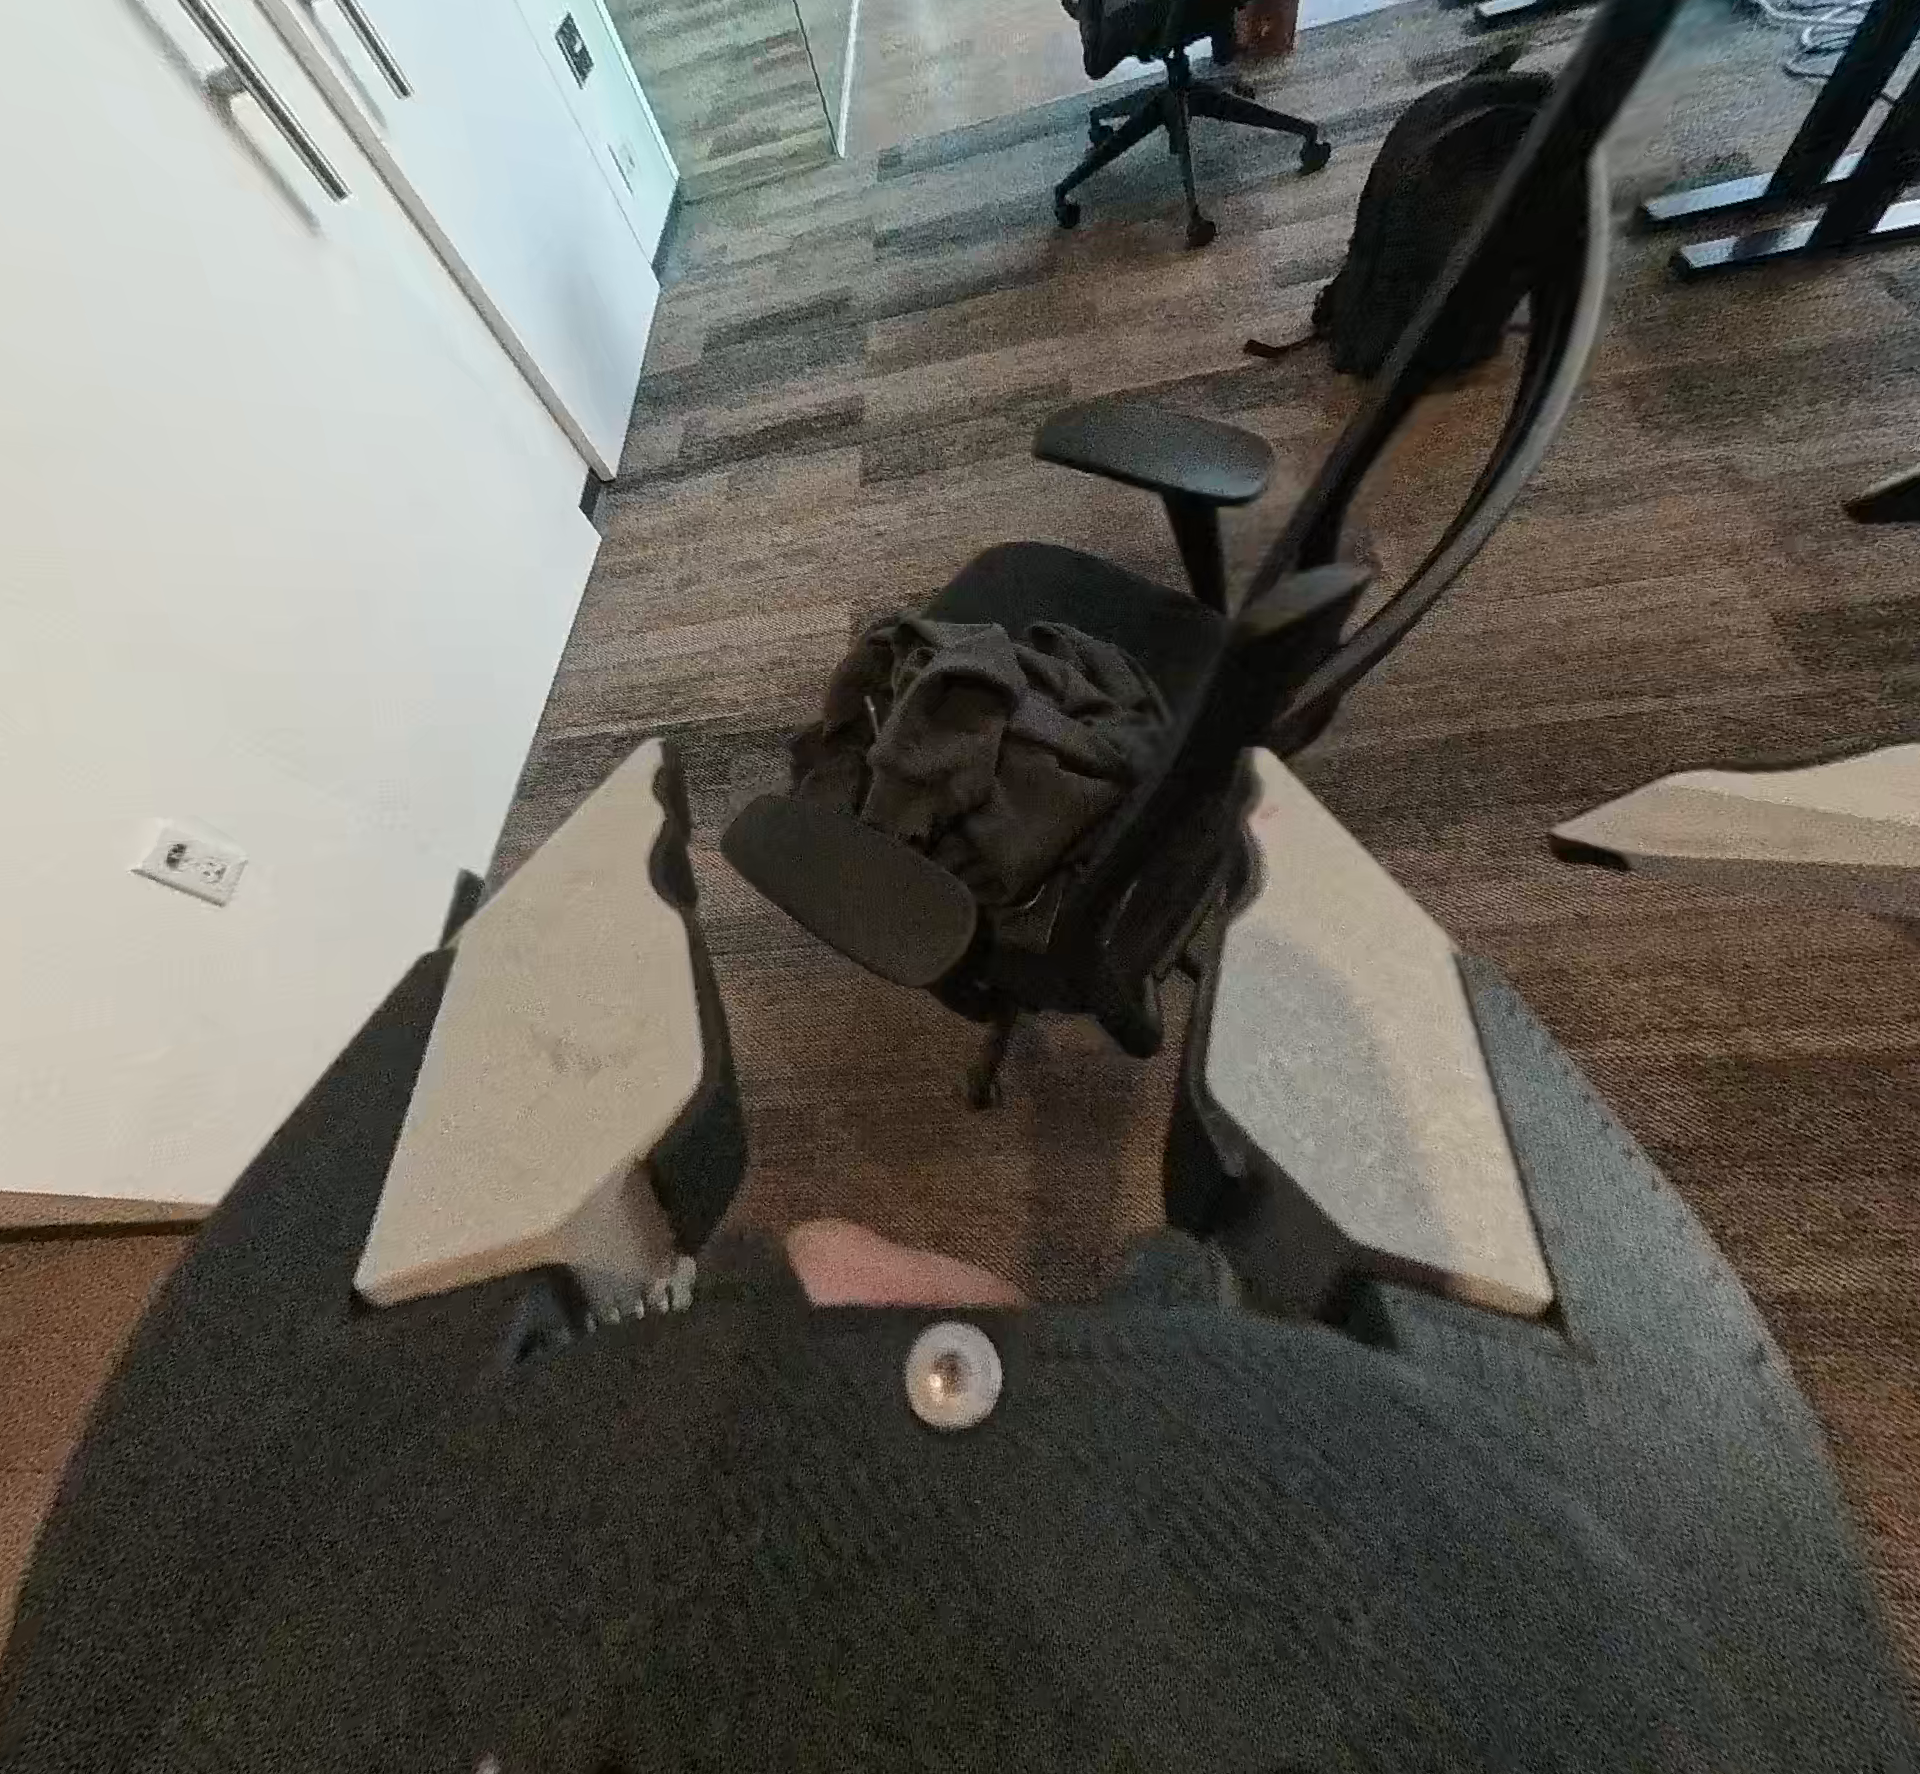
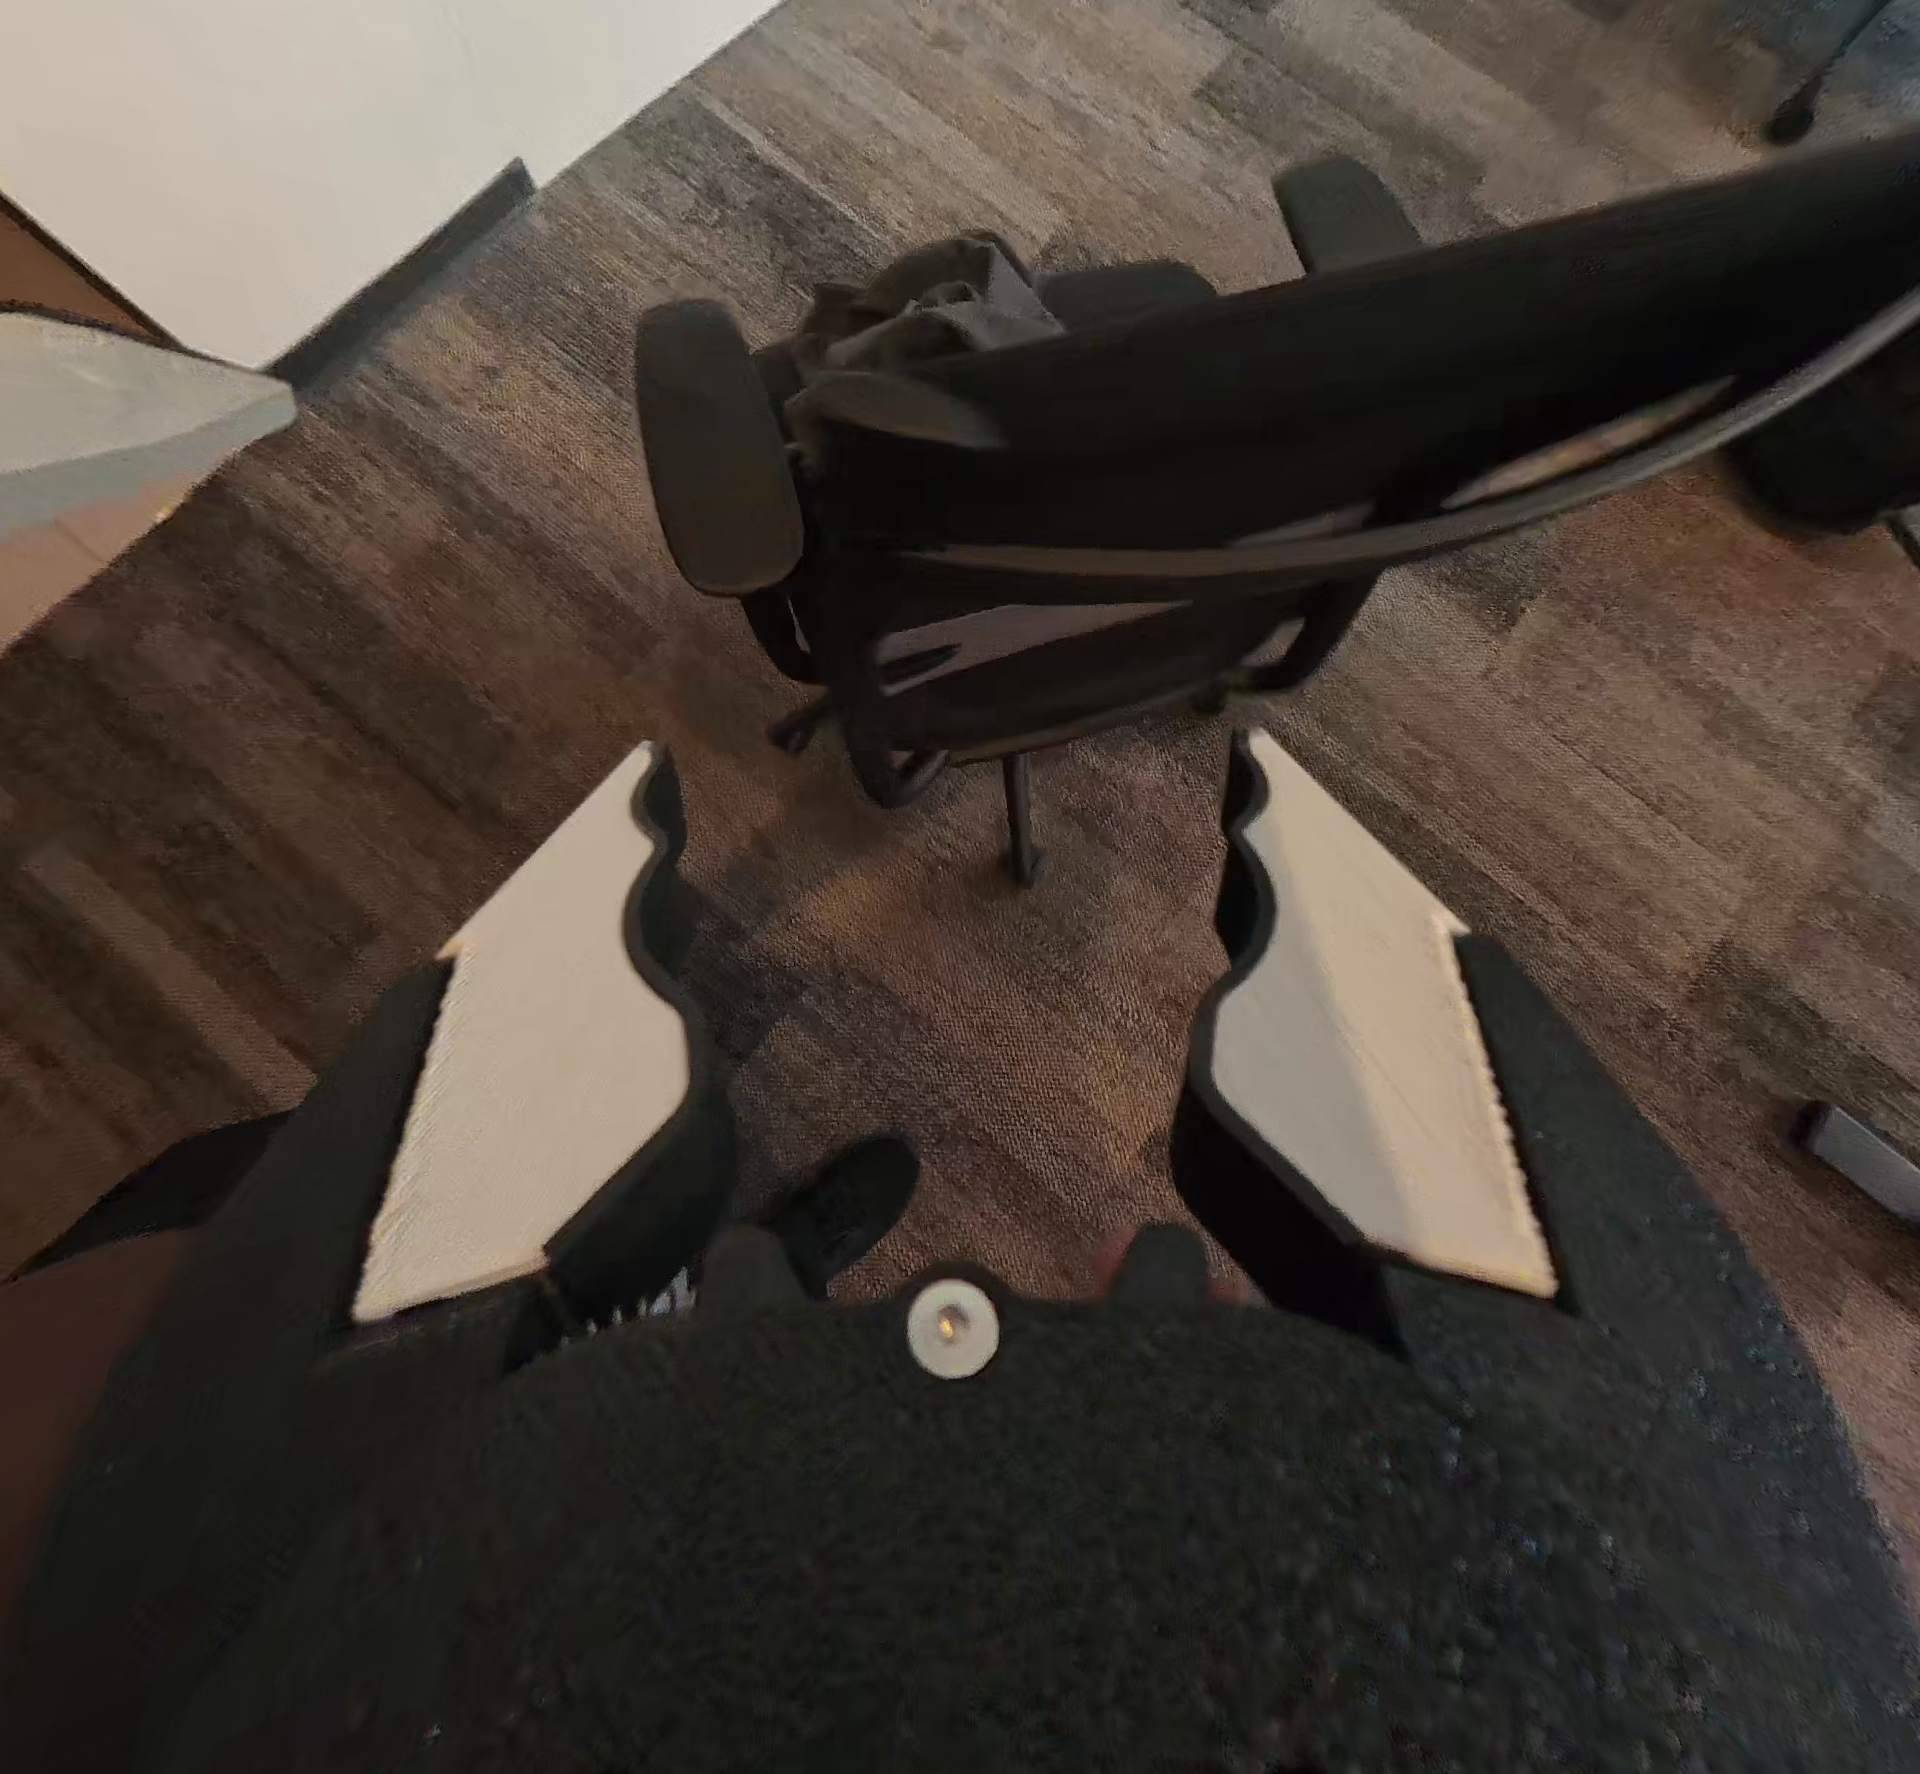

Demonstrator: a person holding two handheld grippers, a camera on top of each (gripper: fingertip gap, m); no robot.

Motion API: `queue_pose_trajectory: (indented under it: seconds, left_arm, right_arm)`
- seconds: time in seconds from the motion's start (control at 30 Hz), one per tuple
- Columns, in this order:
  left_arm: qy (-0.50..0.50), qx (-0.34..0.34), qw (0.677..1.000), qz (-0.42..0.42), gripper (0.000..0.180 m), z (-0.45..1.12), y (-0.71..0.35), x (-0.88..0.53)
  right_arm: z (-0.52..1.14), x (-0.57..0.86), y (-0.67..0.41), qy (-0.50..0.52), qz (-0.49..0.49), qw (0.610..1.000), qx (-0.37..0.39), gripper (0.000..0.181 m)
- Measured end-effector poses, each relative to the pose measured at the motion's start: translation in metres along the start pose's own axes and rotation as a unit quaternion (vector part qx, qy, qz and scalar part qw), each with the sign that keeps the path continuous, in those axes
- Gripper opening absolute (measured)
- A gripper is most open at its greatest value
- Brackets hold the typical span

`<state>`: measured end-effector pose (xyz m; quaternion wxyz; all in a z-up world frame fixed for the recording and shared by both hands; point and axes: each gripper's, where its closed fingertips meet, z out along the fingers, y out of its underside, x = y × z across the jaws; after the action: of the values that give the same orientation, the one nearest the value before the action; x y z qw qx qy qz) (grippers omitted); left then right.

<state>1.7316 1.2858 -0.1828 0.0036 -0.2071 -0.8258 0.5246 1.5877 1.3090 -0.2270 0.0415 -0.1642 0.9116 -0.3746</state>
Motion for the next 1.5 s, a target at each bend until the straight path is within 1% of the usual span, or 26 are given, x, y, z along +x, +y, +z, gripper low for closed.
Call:
queue_pose_trajectory:
  seconds: [0.07,0.17,0.27,0.43,0.53,0.6,0.73,0.93,1.17,1.33,1.5]
  left_arm:
    - [0.011,-0.011,1.0,0.0,0.103,-0.001,0.023,0.007]
    - [0.029,-0.004,0.999,0.019,0.103,-0.003,0.049,0.013]
    - [0.05,0.002,0.998,0.037,0.103,-0.001,0.073,0.012]
    - [0.077,-0.017,0.994,0.071,0.103,-0.001,0.116,-0.001]
    - [0.086,-0.023,0.993,0.077,0.103,-0.007,0.129,-0.013]
    - [0.092,-0.014,0.993,0.076,0.104,-0.011,0.128,-0.019]
    - [0.089,-0.01,0.993,0.079,0.103,-0.015,0.123,-0.03]
    - [0.082,0.008,0.994,0.076,0.103,-0.022,0.1,-0.038]
    - [0.063,0.014,0.996,0.062,0.104,-0.021,0.09,-0.053]
    - [0.036,0.022,0.998,0.041,0.104,-0.031,0.078,-0.086]
    - [0.017,0.019,0.999,0.031,0.104,-0.044,0.089,-0.113]
  right_arm:
    - [0.007,-0.008,0.016,0.021,0.005,1.0,-0.006,0.098]
    - [0.013,-0.034,0.043,0.027,-0.001,0.999,-0.041,0.099]
    - [0.015,-0.057,0.054,0.05,-0.009,0.998,-0.044,0.099]
    - [0.019,-0.089,0.066,0.081,-0.011,0.995,-0.064,0.099]
    - [0.016,-0.108,0.065,0.081,0.002,0.995,-0.066,0.111]
    - [0.012,-0.116,0.061,0.085,0.006,0.994,-0.062,0.12]
    - [0.007,-0.126,0.046,0.083,0.012,0.995,-0.047,0.124]
    - [-0.001,-0.126,0.02,0.084,-0.006,0.996,-0.028,0.125]
    - [-0.006,-0.13,-0.001,0.077,-0.017,0.997,-0.011,0.126]
    - [-0.002,-0.152,-0.02,0.058,-0.036,0.998,-0.003,0.128]
    - [0.005,-0.183,-0.034,0.04,-0.061,0.997,0.003,0.13]
